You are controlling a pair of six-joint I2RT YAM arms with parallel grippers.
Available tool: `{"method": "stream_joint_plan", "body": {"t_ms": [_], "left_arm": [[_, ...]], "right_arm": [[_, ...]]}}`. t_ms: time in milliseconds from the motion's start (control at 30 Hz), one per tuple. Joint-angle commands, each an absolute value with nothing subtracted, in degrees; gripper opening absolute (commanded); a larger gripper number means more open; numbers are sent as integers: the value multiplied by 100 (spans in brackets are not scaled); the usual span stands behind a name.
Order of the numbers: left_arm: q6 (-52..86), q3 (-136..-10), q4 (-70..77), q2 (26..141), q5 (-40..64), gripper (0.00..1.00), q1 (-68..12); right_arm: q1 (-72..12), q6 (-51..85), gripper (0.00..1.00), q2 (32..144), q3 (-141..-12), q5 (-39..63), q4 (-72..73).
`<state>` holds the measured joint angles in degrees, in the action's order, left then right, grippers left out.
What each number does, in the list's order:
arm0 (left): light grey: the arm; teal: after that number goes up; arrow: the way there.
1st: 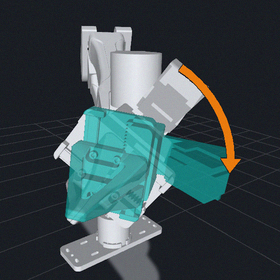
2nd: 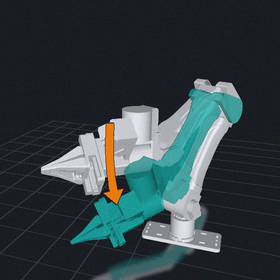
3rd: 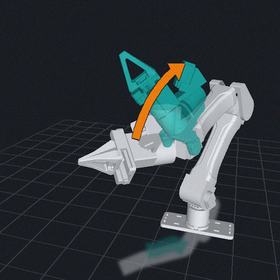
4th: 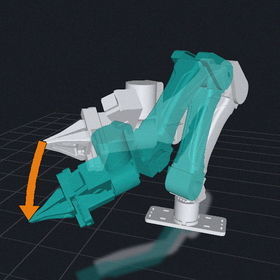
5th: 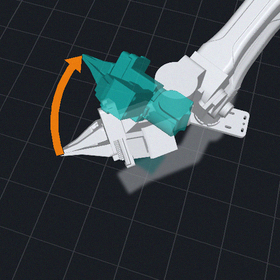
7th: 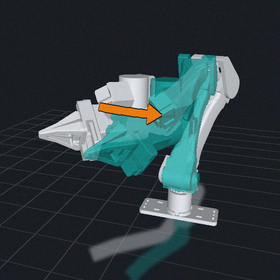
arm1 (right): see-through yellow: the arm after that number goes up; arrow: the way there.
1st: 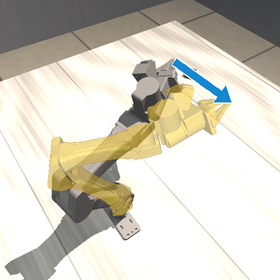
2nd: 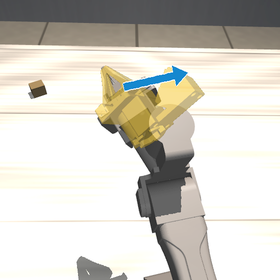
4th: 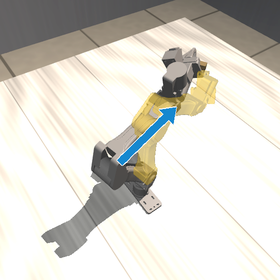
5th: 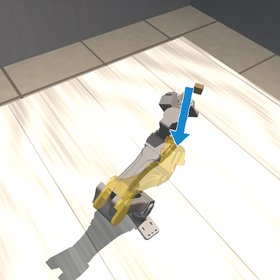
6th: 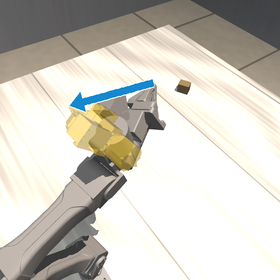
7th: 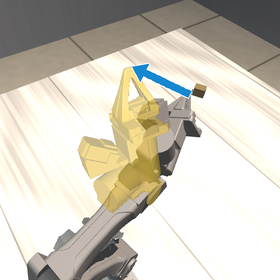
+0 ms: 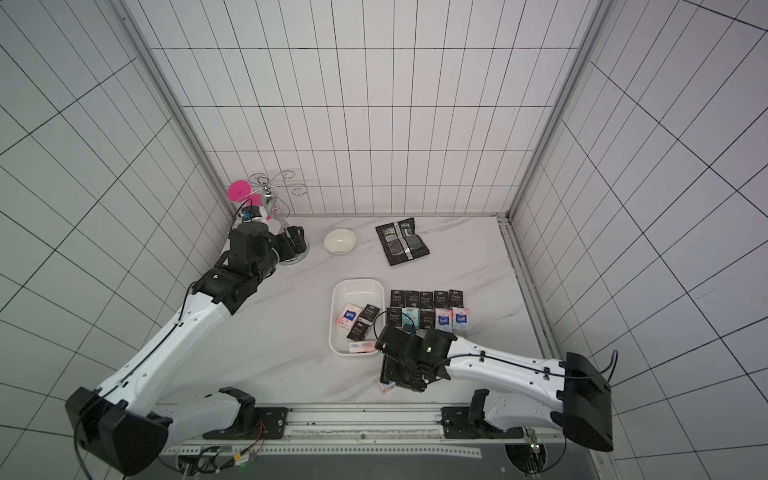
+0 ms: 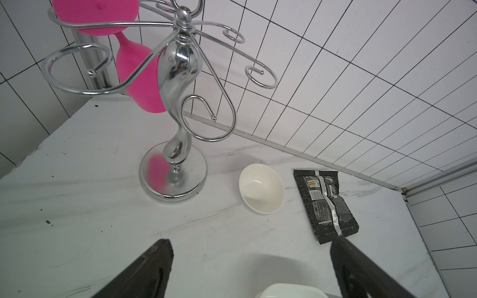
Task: Take the pocket tissues out of the storage box
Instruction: Place the pocket tissues at the center of the board, then move the pocket tissues to the center of the board.
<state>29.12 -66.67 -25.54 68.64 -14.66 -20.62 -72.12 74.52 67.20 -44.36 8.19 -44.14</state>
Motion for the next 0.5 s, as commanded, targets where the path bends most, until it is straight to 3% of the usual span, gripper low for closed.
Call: {"method": "stream_joint_plan", "body": {"t_ms": [0,300,467], "left_arm": [[2927,-6733,-2497,6773,-1398,99,-2074],[2921,-6697,-2496,6734,-1415,98,-2074],[2922,-6667,-2488,6715,-1417,99,-2074]], "right_arm": [[-7238,7588,67,6873,-4250,870,-4248],[-7066,7427,62,7148,-4203,915,-3800],[-6905,7275,45,7317,-4089,1081,-3604]]}}
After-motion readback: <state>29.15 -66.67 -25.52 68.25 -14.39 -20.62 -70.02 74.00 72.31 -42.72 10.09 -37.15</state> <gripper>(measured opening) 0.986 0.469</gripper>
